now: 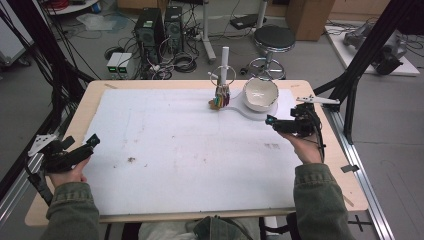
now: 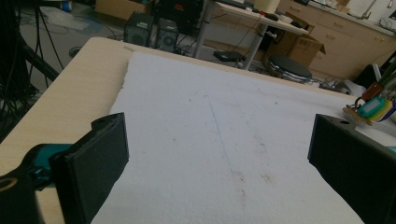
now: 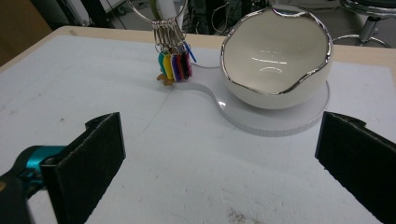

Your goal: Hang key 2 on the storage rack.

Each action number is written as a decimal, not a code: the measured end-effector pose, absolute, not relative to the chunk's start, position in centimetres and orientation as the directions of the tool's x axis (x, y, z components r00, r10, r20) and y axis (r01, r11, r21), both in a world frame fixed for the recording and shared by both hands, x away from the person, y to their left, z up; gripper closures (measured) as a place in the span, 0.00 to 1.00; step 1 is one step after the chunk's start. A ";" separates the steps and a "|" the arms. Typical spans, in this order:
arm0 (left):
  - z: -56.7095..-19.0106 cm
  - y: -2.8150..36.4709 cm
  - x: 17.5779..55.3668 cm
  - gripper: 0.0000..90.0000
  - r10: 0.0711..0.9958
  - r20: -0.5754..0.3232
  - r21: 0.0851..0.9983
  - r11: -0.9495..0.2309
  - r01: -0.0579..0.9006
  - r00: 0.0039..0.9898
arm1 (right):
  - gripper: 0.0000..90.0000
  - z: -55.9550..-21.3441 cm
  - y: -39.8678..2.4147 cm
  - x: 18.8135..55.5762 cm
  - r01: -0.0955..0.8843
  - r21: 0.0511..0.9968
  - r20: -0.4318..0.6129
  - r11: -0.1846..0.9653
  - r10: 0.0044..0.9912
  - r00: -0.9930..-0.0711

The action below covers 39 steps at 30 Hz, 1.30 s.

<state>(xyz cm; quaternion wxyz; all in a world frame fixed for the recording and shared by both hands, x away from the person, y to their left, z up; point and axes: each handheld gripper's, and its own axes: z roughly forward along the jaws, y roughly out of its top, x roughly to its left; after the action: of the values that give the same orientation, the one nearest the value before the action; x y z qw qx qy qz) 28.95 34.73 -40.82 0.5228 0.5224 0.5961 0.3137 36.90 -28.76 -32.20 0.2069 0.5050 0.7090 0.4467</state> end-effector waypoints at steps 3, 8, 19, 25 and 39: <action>-40.8 34.7 28.9 0.06 0.950 -0.297 0.920 0.260 0.295 0.091 | 0.01 -32.8 -29.0 36.4 0.526 0.847 0.156 0.081 0.907 -0.391; -40.8 34.7 28.9 0.06 0.951 -0.296 0.920 0.257 0.294 0.094 | 0.01 -34.0 -29.4 35.8 0.533 0.843 0.164 0.069 0.912 -0.376; -40.9 34.6 28.9 0.06 0.957 -0.277 0.923 0.240 0.301 0.089 | 0.01 -36.6 -29.7 34.5 0.523 0.849 0.127 0.073 0.933 -0.335; -40.9 34.7 28.9 0.06 0.957 -0.278 0.923 0.240 0.302 0.089 | 0.01 -38.0 -30.0 33.6 0.514 0.855 0.106 0.066 0.949 -0.298; -41.0 34.7 28.9 0.06 0.957 -0.275 0.921 0.235 0.312 0.090 | 0.01 -39.7 -30.1 32.4 0.476 0.877 0.092 0.059 0.953 -0.288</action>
<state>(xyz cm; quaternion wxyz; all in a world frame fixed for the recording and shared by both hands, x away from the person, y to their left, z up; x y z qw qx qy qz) 28.92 34.70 -41.03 0.5117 0.5320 0.5964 0.3154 32.42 -30.13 -39.75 0.2739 0.5302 0.6741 0.4352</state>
